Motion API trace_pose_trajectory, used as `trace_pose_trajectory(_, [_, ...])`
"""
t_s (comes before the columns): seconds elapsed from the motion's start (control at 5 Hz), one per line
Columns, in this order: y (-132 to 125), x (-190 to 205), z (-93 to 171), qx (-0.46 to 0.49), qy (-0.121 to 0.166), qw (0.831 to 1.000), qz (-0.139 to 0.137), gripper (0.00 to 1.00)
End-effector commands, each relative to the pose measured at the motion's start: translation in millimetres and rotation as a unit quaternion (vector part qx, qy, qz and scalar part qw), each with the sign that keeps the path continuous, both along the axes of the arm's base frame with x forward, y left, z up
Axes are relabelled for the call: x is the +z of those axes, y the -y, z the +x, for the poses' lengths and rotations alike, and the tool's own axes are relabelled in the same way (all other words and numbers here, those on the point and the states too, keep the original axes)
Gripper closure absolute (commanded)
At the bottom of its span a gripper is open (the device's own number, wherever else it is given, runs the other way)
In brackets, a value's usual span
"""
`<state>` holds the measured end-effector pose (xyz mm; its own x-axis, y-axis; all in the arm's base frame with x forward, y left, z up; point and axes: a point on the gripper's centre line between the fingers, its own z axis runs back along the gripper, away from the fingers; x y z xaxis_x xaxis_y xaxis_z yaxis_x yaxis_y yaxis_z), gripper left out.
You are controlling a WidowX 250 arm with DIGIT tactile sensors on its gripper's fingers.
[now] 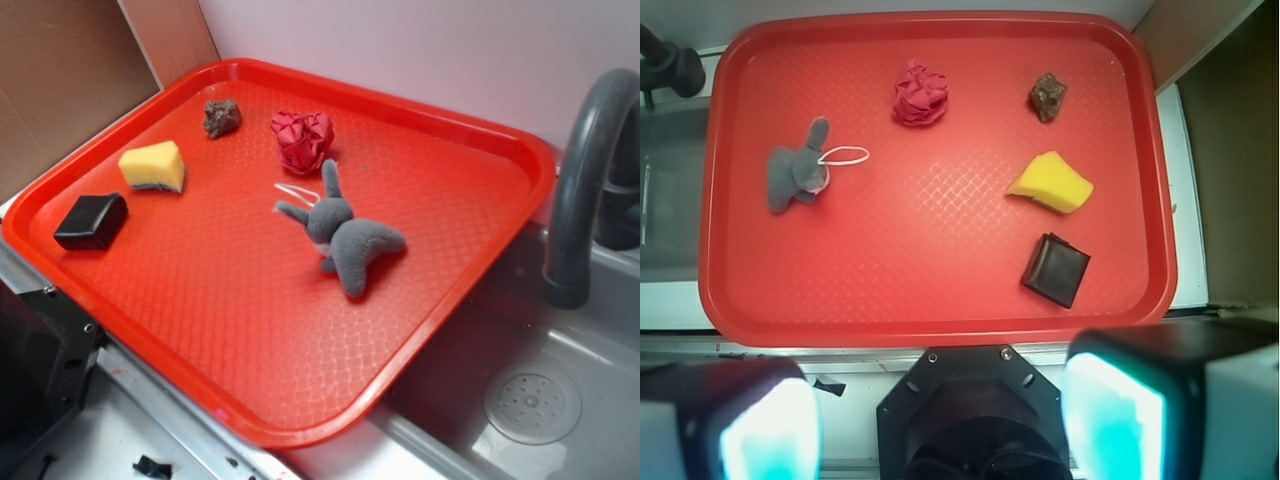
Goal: Grab the rock.
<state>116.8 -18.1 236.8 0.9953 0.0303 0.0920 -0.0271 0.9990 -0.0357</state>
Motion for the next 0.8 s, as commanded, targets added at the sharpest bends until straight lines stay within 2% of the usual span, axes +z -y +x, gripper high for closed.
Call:
trace_pose_trajectory(0.0, [0.0, 0.0, 0.0, 0.000, 0.000, 1.000, 0.000, 0.00])
trace_pose_trajectory(0.2, [-16.5, -13.8, 21.4, 0.124, 0.023, 0.992, -0.006, 0.00])
trace_pose_trajectory(0.4, [-36.8, -40.5, 46.4, 0.247, 0.046, 0.968, -0.020, 0.00])
trace_pose_trajectory(0.6, [-62.9, -64.0, 78.3, 0.364, 0.099, 0.926, -0.012, 0.00])
